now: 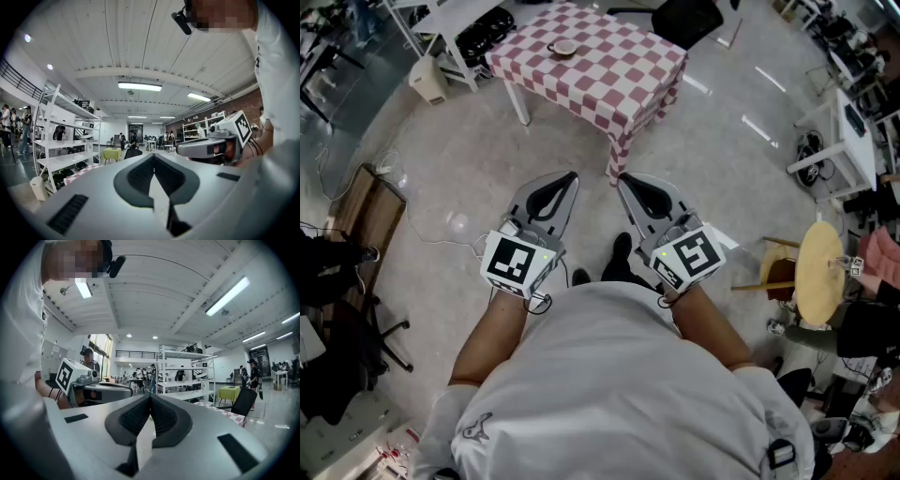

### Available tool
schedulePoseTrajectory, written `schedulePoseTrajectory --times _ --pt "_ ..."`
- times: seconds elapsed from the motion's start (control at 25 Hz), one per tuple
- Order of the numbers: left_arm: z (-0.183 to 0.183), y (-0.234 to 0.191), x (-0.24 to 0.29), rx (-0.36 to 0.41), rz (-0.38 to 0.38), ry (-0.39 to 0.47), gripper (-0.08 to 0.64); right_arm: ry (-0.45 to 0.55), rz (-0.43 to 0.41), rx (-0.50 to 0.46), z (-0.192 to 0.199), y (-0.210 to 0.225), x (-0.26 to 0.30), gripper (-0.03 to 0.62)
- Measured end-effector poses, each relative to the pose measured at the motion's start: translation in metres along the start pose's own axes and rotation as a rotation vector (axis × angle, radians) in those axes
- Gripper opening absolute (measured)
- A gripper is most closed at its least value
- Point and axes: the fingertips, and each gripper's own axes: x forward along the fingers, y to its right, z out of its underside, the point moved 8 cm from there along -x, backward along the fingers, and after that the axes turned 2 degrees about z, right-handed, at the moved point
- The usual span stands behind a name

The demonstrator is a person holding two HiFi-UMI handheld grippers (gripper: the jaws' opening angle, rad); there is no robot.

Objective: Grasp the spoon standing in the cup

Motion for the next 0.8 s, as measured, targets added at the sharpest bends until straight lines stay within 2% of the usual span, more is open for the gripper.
schedulePoseTrajectory --times 0.44,0.68,0.8 --pt "0.006 -0.009 0.023 -0.026 -0.034 -0.03 0.015 0.009 -0.015 0.028 0.006 0.028 0.007 0.032" --pt "0.011 -0.022 0.044 -0.042 -0.053 -0.045 0.015 0.0 -0.013 0.027 0.007 0.063 0.014 0.032" --pt "0.015 -0.037 0.056 -0.048 -0.087 -0.049 0.015 -0.011 -0.019 0.029 0.013 0.089 0.019 0.032"
